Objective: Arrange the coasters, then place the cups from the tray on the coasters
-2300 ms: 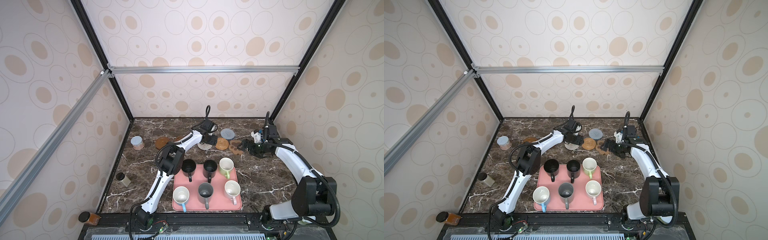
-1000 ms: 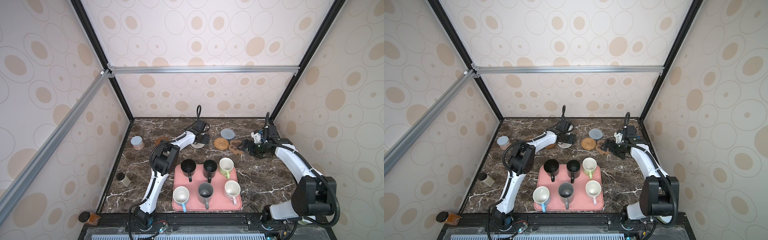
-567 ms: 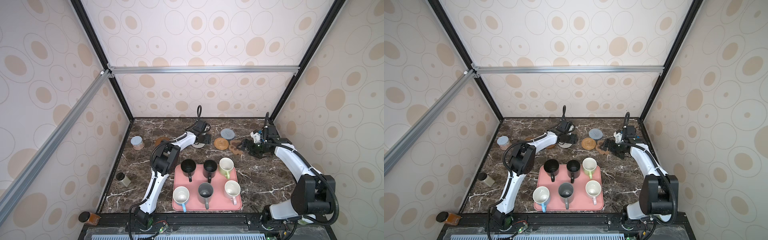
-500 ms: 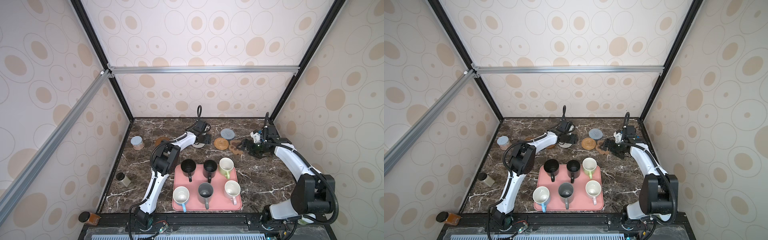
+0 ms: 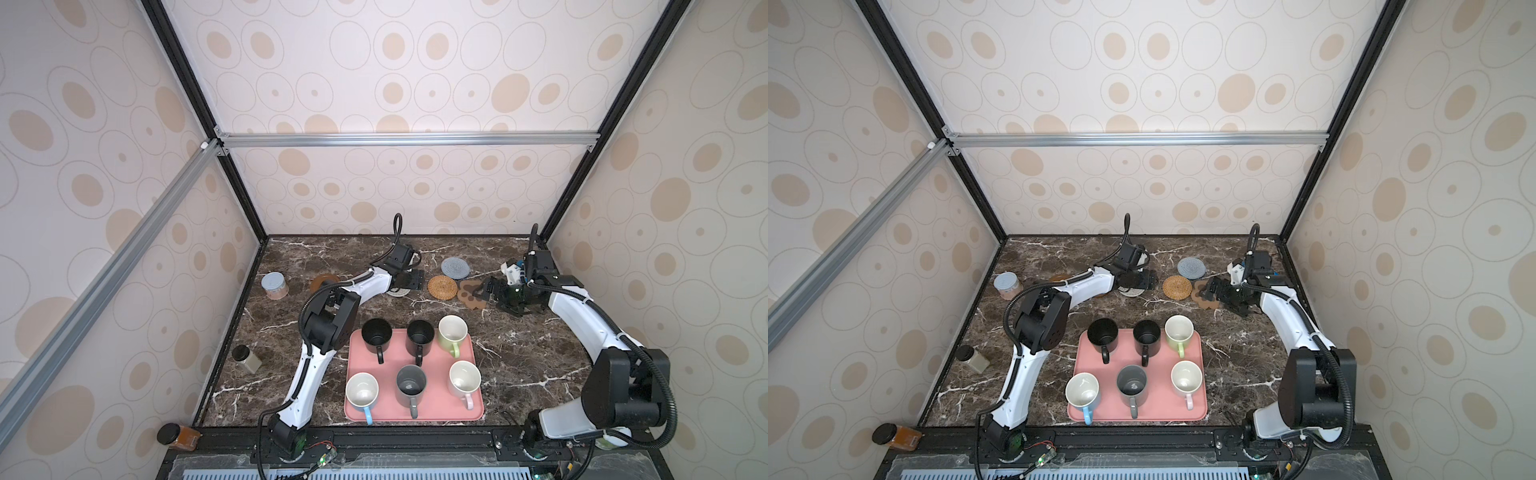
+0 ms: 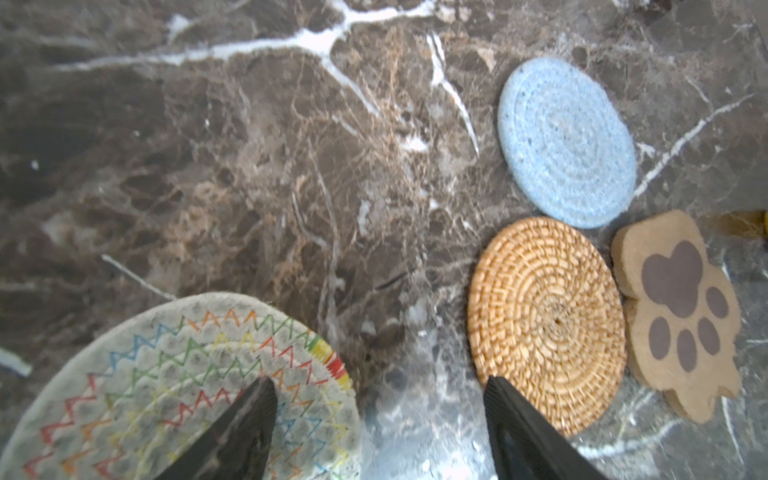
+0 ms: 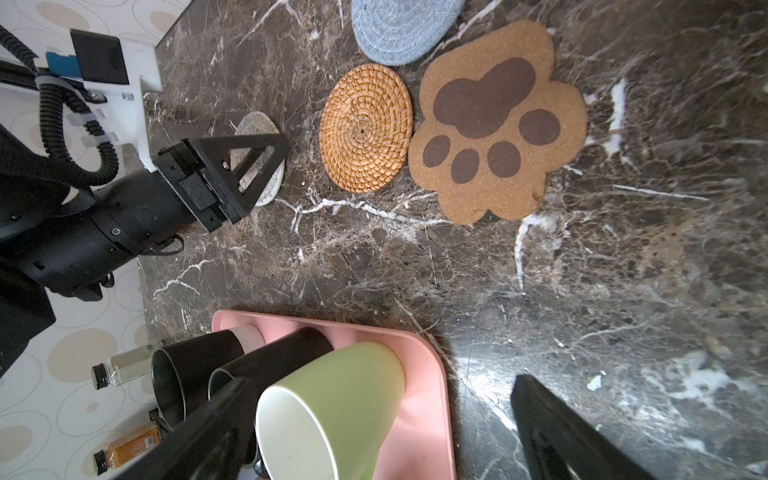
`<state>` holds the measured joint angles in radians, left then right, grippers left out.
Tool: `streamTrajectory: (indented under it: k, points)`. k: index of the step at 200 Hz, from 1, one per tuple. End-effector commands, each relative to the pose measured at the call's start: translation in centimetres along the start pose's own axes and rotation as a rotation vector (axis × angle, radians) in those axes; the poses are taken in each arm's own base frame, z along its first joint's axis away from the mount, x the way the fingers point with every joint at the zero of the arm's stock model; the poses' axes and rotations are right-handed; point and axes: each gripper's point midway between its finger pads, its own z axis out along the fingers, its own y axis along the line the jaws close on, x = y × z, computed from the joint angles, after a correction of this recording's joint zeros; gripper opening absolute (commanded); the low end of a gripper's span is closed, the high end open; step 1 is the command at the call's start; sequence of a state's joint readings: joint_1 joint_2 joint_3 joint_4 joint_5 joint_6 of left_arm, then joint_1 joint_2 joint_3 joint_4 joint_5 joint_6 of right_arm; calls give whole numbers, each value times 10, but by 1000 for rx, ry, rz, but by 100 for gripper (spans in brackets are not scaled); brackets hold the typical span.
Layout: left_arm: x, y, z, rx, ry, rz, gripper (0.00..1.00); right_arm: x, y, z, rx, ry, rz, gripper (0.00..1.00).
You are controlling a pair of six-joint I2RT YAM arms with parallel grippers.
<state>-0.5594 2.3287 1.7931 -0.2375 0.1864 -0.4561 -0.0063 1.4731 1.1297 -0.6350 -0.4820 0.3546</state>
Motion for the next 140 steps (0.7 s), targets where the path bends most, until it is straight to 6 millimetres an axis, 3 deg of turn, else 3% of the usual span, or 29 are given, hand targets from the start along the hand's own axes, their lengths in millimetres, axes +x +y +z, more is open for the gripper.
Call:
streamTrajectory:
  k: [1, 75, 140]
  points:
    - [-3, -9, -17, 8, 1, -3, 81, -9, 4, -3, -10, -12, -7, 100]
    - [-18, -11, -43, 2, -46, -9, 82, -10, 5, -2, -16, -8, -10, 100]
    - [8, 21, -33, -36, 20, -58, 82, -7, 4, 0, -16, 1, -9, 100]
